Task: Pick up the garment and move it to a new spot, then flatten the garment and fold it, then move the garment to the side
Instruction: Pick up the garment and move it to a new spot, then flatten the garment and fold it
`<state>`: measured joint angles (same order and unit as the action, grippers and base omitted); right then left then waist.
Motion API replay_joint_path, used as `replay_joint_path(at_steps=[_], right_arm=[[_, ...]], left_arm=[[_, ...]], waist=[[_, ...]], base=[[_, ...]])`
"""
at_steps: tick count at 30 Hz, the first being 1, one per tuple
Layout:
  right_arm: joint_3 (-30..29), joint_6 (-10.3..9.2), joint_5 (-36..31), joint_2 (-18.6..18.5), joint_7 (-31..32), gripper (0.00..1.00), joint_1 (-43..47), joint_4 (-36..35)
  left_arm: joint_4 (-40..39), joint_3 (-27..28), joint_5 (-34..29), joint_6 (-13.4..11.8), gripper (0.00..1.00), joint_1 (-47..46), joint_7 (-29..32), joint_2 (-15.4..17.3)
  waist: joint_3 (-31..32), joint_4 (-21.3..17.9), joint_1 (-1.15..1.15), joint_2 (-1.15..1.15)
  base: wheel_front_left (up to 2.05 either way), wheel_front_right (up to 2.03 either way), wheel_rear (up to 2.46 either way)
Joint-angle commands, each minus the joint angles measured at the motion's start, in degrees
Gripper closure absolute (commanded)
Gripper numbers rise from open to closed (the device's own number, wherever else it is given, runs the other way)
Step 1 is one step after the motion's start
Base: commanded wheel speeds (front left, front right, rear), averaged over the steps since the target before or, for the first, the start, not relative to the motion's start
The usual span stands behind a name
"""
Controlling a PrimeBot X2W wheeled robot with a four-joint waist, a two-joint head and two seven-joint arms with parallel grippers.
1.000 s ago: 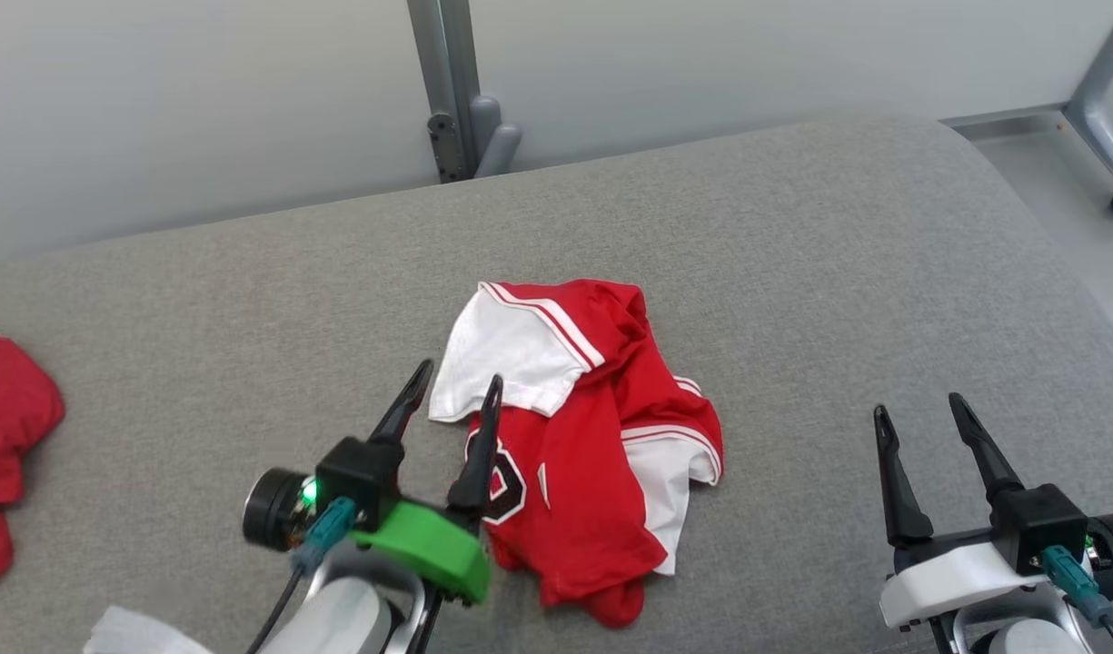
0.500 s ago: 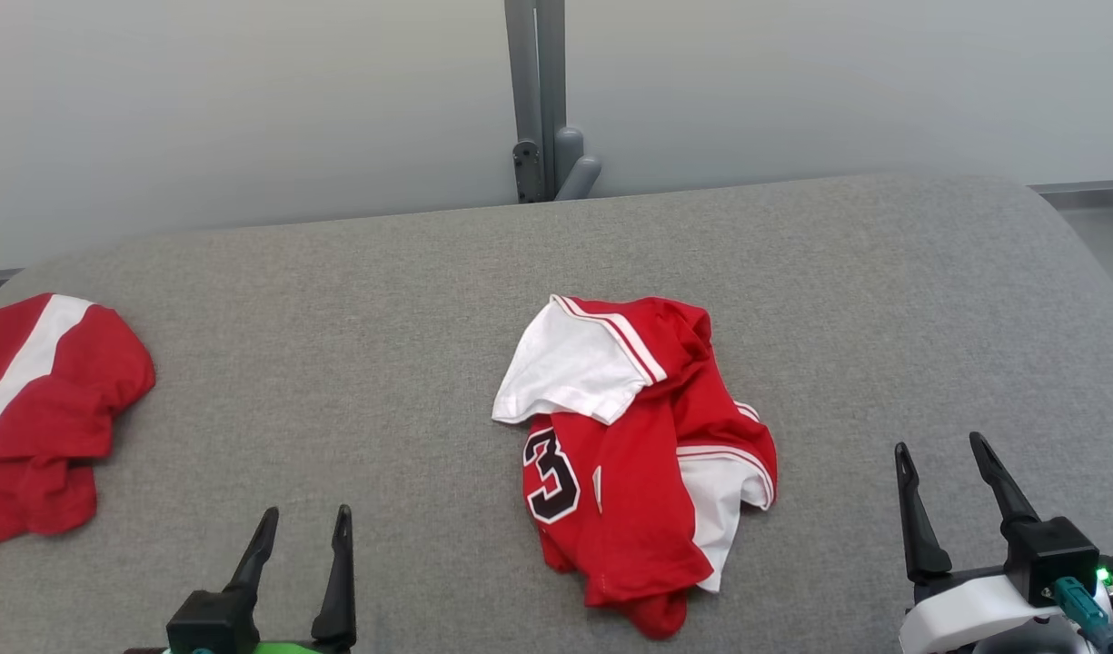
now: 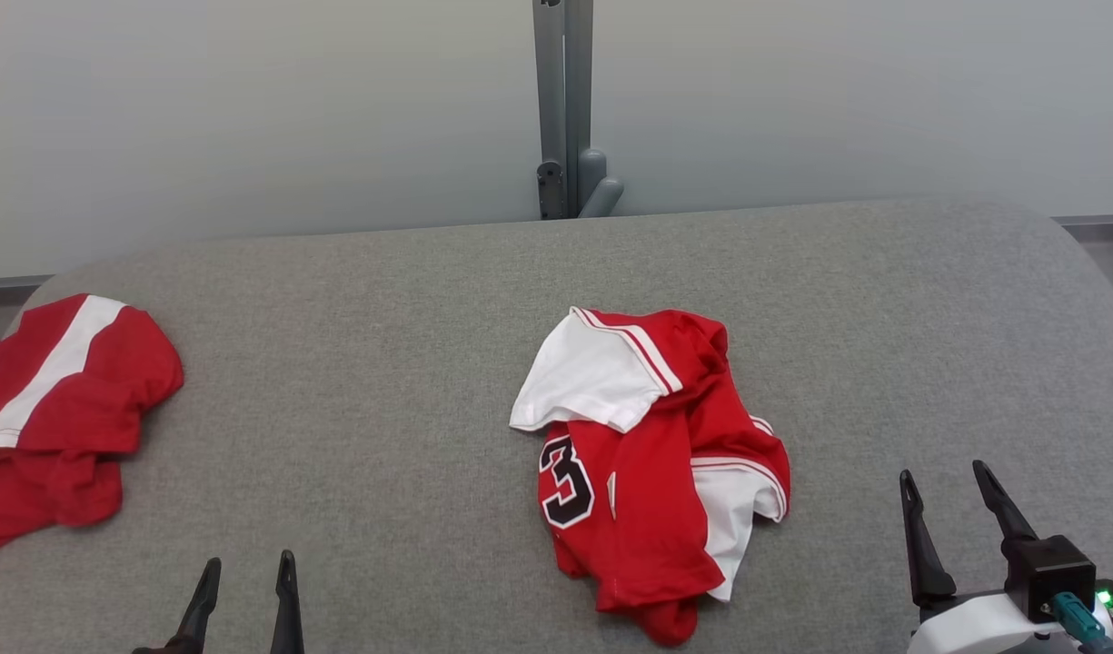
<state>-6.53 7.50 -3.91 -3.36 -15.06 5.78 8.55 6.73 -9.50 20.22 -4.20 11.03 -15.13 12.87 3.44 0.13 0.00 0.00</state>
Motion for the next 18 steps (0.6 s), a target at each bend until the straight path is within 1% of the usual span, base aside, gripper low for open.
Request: replay_joint_path(at_steps=[1, 9, 18], right_arm=[[0.12, -0.02, 0.07, -0.38, -0.18, 0.00, 0.46, 0.26], [0.61, -0.02, 0.43, -0.25, -0.18, 0.00, 0.20, 0.91], [0.88, -0.02, 0.52, -0.09, -0.18, 0.00, -0.40, 1.10]], left_arm=[[0.28, 0.82, -0.94, 0.78, 0.00, 0.71, -0.02, -0.67], [1.85, 4.38, -4.23, 4.44, 0.00, 0.62, -0.03, -4.20], [3.29, 7.30, -6.50, 7.32, 0.00, 0.10, -0.03, -5.81]], waist=[[0.06, 0.01, 0.00, 0.00], [0.15, 0.26, 0.00, 0.00], [-0.02, 0.23, 0.00, 0.00]], base=[[0.00, 0.00, 0.00], [0.00, 0.00, 0.00], [0.00, 0.00, 0.00]])
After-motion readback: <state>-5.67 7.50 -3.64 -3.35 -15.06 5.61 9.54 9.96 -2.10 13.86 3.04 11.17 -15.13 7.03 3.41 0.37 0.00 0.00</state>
